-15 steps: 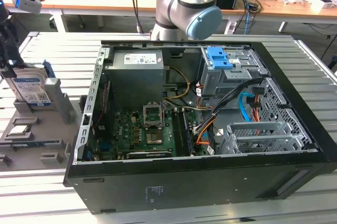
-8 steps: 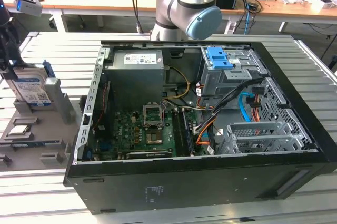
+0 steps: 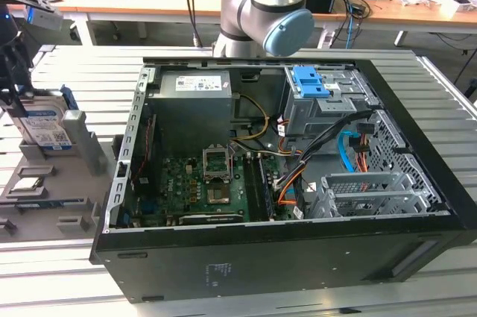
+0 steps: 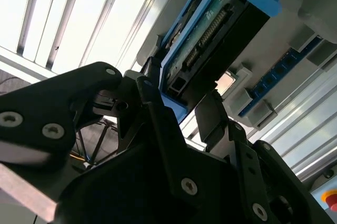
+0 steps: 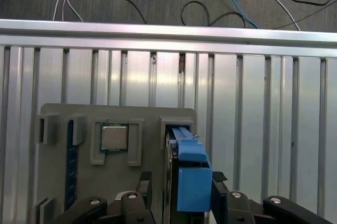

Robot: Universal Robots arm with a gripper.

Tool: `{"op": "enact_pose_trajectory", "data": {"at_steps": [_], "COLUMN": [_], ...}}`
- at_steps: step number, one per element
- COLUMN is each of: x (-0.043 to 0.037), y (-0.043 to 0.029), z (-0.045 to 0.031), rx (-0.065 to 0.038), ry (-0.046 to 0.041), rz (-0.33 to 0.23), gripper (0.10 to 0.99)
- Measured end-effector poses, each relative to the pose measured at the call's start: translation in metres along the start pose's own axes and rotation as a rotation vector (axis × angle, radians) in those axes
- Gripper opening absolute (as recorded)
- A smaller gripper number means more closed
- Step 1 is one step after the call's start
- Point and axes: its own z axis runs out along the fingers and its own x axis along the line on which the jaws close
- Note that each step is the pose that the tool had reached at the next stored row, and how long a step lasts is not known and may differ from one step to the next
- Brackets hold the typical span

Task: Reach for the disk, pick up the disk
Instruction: 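Pick up the disk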

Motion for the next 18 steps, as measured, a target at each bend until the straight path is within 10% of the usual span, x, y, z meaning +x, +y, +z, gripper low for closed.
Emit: {"op": "enact_pose_trajectory", "data": {"at_steps": [10,18], "x": [-0.0008,-0.0008], "y": [-0.0004,-0.0004], "z": [0.0083,0.0086], "rx": [0.0,0.0], "ry": [0.0001,0.0001], "rz": [0.0,0.0], "gripper": [0.541,0.369]}}
